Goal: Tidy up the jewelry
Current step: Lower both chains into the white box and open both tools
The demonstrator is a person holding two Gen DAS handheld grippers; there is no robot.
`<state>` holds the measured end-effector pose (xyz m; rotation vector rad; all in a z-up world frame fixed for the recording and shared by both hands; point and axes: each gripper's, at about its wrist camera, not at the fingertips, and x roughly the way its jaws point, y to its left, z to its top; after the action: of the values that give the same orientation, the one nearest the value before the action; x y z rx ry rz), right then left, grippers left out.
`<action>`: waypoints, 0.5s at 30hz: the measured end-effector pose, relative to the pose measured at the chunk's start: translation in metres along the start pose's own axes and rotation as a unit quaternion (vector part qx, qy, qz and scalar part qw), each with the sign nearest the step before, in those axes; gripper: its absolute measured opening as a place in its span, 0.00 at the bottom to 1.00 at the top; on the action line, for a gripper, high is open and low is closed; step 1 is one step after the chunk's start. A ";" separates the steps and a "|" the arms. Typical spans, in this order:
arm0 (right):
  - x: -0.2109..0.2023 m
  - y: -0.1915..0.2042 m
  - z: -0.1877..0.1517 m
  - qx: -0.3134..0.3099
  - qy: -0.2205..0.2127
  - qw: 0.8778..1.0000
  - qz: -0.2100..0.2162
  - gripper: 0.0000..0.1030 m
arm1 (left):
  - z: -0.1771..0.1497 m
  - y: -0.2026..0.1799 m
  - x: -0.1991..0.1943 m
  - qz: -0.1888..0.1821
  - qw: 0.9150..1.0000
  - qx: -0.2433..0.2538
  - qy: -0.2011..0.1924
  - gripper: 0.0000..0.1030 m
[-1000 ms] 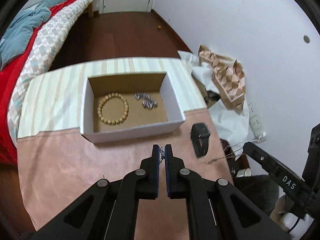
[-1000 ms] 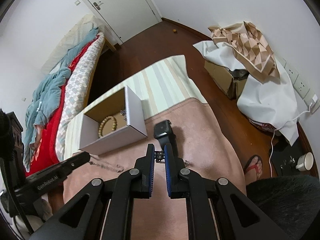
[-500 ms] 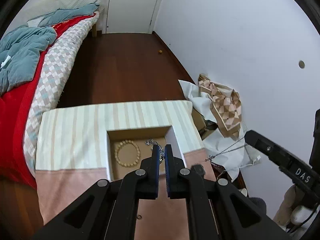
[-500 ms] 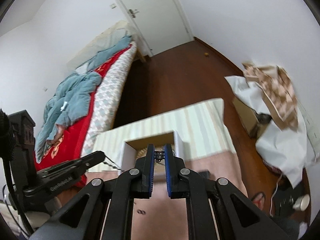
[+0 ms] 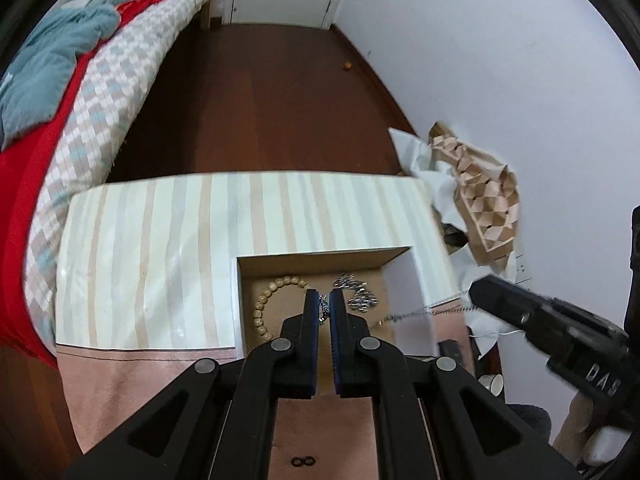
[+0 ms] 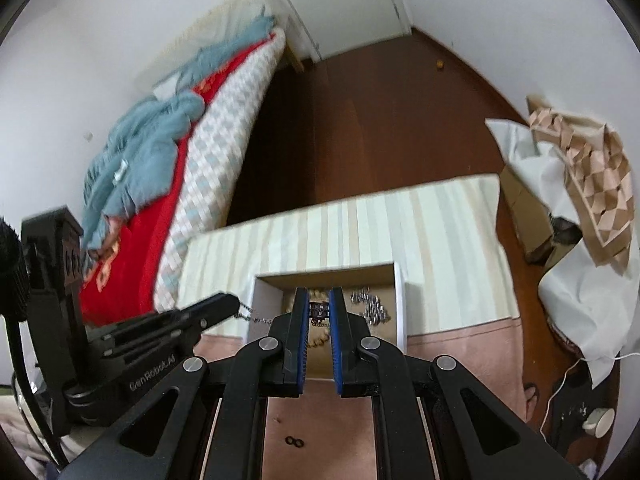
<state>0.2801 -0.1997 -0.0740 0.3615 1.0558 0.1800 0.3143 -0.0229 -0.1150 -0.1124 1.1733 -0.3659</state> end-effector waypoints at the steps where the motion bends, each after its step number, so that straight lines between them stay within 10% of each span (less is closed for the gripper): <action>1: 0.009 -0.002 -0.001 -0.001 0.011 1.000 -0.002 0.10 | 0.001 0.003 0.006 0.003 1.000 -0.004 0.005 0.03; 9: 0.073 -0.017 -0.007 -0.003 0.133 0.991 -0.014 0.15 | 0.006 0.015 0.024 0.071 0.997 -0.025 0.019 0.07; 12: 0.079 -0.020 -0.011 -0.008 0.146 0.989 -0.031 0.49 | 0.006 0.017 0.021 0.106 0.994 -0.026 0.010 0.12; 15: 0.076 -0.022 -0.015 -0.022 0.135 0.989 -0.054 0.61 | 0.002 0.020 0.015 0.133 0.991 -0.027 -0.007 0.54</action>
<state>0.3035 -0.1930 -0.1506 0.2439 1.3337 0.1582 0.3250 -0.0097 -0.1326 -0.0050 1.1683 -0.0967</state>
